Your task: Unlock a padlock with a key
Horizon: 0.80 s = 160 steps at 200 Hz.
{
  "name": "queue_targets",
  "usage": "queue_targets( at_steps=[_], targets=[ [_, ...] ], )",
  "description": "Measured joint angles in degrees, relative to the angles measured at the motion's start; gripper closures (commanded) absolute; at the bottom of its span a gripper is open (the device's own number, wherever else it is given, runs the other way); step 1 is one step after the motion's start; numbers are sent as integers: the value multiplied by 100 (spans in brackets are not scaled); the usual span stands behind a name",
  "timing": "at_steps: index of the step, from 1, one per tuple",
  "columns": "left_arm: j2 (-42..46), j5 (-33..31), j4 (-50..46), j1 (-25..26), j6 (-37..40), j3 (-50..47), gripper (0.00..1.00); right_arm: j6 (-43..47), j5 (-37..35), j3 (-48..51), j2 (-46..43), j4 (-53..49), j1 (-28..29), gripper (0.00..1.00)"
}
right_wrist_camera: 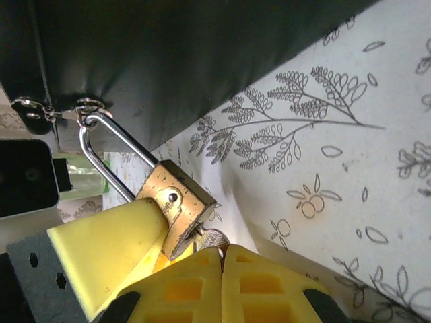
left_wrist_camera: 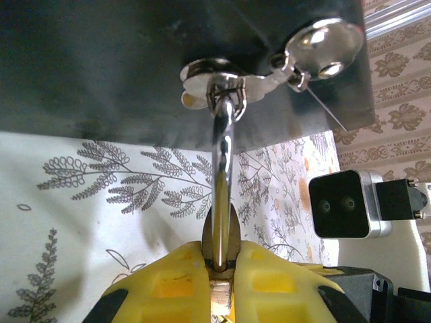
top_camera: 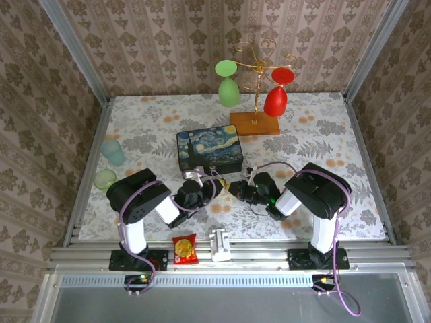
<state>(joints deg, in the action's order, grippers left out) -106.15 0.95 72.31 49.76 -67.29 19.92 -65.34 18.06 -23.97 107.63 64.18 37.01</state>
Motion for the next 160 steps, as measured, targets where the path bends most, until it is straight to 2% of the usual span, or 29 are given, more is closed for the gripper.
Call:
queue_targets(
  at_steps=[22,43,64,85,116,138,160],
  targets=[
    [9,-17,2,-2,0,0,100,-184,216,-31,37,4,-96,90],
    [24,7,-2,2,0,0,100,-153,308,15,-31,-39,-151,82],
    [24,50,-7,9,0,0,100,144,330,164,-560,-518,-179,75],
    [24,57,-4,9,-2,0,100,748,223,146,-1432,-1574,-177,68],
    [24,57,-4,9,-2,0,100,1631,-63,-92,-2345,-2992,-177,63],
    [33,63,-7,9,-4,-2,100,2883,-767,-457,-2870,-4452,-90,61],
    [79,87,-26,9,-46,-7,100,4002,-1161,-695,-3060,-5049,-52,61]
  ],
)
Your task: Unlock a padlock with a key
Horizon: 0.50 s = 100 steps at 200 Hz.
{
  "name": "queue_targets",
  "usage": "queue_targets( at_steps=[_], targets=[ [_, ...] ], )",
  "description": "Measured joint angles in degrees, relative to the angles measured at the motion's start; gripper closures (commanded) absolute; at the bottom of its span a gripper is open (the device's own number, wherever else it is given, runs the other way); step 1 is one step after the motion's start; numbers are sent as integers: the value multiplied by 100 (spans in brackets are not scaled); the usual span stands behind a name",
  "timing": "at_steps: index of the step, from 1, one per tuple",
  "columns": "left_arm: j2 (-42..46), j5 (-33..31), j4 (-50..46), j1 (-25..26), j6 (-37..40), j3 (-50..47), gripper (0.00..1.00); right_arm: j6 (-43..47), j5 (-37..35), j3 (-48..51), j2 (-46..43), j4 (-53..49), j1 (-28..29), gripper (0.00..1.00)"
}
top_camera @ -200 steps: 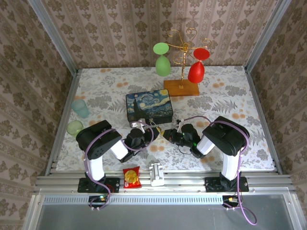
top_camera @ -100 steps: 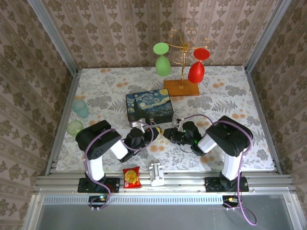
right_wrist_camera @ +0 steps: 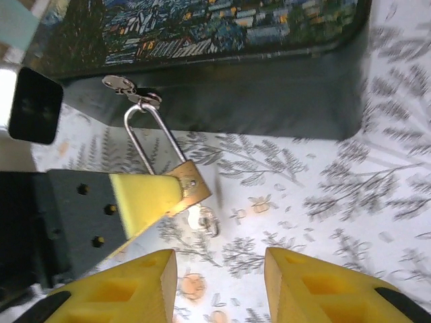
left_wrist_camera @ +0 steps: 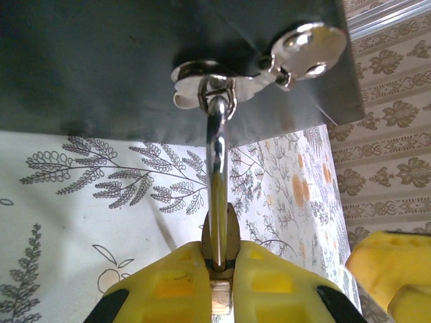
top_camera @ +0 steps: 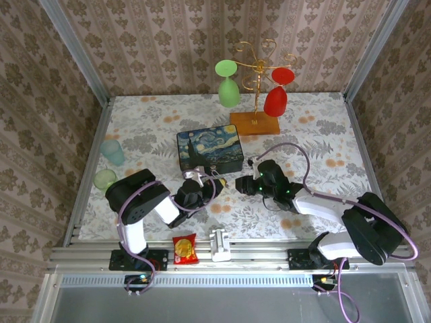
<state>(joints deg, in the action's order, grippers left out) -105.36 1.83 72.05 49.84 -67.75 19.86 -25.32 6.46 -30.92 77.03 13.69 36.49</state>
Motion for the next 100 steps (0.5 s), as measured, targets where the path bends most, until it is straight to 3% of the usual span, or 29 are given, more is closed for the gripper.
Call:
queue_targets(
  at_steps=[49,100],
  targets=[
    [15,50,0,7,-98,0,100,1611,-356,-96,496,-170,337,61],
    [98,50,-4,85,-170,-44,100,2188,-780,-315,1399,236,726,66]
  ],
)
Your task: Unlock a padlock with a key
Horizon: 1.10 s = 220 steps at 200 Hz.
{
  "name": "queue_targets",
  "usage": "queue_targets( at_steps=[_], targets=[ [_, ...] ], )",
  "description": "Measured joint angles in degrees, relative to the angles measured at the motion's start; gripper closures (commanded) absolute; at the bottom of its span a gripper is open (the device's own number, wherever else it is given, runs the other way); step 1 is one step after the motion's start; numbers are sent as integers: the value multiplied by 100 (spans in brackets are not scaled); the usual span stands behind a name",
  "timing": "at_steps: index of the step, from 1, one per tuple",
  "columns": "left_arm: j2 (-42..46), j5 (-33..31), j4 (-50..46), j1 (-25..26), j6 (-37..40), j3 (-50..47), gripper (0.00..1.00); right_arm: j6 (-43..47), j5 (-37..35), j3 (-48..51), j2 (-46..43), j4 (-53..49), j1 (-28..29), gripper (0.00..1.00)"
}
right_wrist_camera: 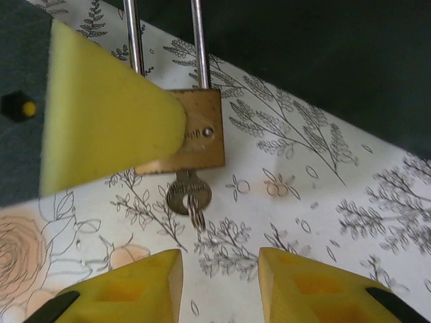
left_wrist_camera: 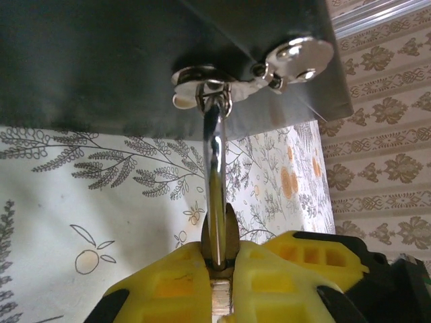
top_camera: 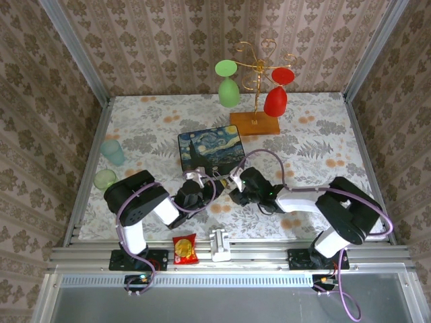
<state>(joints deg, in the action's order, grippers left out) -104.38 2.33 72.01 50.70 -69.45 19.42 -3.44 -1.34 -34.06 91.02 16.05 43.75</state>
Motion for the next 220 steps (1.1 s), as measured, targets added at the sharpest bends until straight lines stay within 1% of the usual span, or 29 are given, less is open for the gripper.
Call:
queue_targets(
  at_steps=[38,59,70,82,100,126,146,165,175,187,201,220],
  targets=[
    [11,2,-2,0,0,-4,100,98,-48,2,343,573,81,66],
    [17,2,-2,0,-7,-4,100,214,-236,4,398,839,212,67],
    [24,2,-4,2,-33,-4,100,271,-393,4,409,953,295,71],
    [24,0,-4,13,-50,-4,100,361,-636,4,444,1069,393,81],
    [26,-17,-35,33,-83,-4,100,479,-883,-7,529,1099,483,83],
    [26,-17,-85,50,-87,-4,100,518,-1038,-31,619,1108,544,91],
    [26,-35,-92,61,-90,-4,100,496,-1027,-17,616,1119,557,92],
    [26,-26,-103,66,-90,-9,100,431,-876,17,590,1137,520,89],
    [26,-15,-101,66,-90,-15,99,361,-763,57,557,1152,481,93],
    [31,2,-96,66,-92,-24,98,271,-562,133,496,1204,411,94],
    [63,31,-92,70,-90,-35,96,96,-149,278,424,1381,236,93],
    [103,87,-81,70,-90,-66,87,-144,645,413,365,1585,-79,94]
  ],
)
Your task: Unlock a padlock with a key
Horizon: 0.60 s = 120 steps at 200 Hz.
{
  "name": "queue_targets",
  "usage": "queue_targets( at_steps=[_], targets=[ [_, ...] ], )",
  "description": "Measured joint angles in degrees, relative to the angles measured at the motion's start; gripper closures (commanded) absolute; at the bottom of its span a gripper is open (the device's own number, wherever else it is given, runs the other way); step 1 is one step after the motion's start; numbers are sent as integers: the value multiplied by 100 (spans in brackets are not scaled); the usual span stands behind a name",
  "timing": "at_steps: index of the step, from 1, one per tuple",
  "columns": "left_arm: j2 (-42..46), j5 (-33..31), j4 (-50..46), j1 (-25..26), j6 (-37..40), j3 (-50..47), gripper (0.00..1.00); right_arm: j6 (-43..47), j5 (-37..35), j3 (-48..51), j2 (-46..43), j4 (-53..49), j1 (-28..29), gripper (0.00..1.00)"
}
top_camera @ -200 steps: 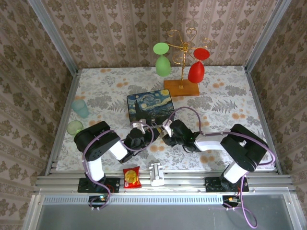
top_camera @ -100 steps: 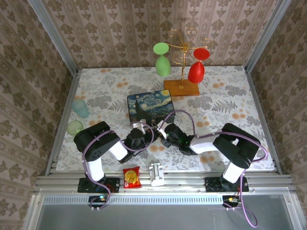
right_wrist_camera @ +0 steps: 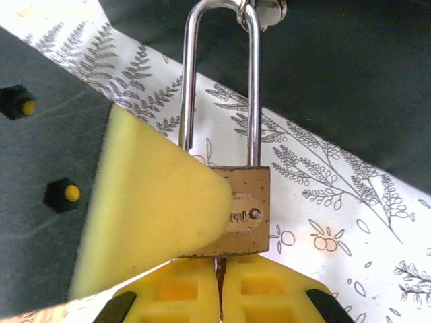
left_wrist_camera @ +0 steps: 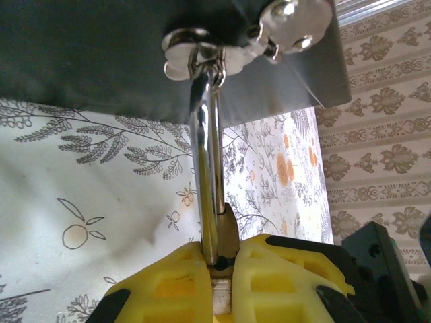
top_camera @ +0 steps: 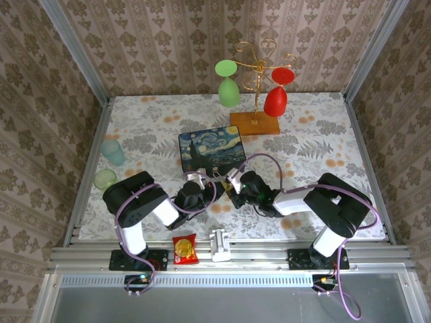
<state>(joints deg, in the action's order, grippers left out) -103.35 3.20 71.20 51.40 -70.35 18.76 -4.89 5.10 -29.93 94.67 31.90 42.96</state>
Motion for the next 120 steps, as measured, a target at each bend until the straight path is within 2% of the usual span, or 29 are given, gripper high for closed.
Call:
queue_targets(
  at_steps=[29,43,51,75,120],
  targets=[
    [120,2,68,-11,17,-114,73,-411,1132,17,0,136,-358,95],
    [208,-48,87,-22,76,-184,62,-640,1528,55,20,254,-522,95],
    [273,-105,55,-35,96,-225,60,-774,1711,101,42,352,-605,95],
    [595,-310,-376,-81,282,-328,59,-1113,2081,232,236,704,-813,95],
    [1360,-518,-1694,-197,828,-197,68,-1596,2498,269,551,1224,-892,95]
  ],
)
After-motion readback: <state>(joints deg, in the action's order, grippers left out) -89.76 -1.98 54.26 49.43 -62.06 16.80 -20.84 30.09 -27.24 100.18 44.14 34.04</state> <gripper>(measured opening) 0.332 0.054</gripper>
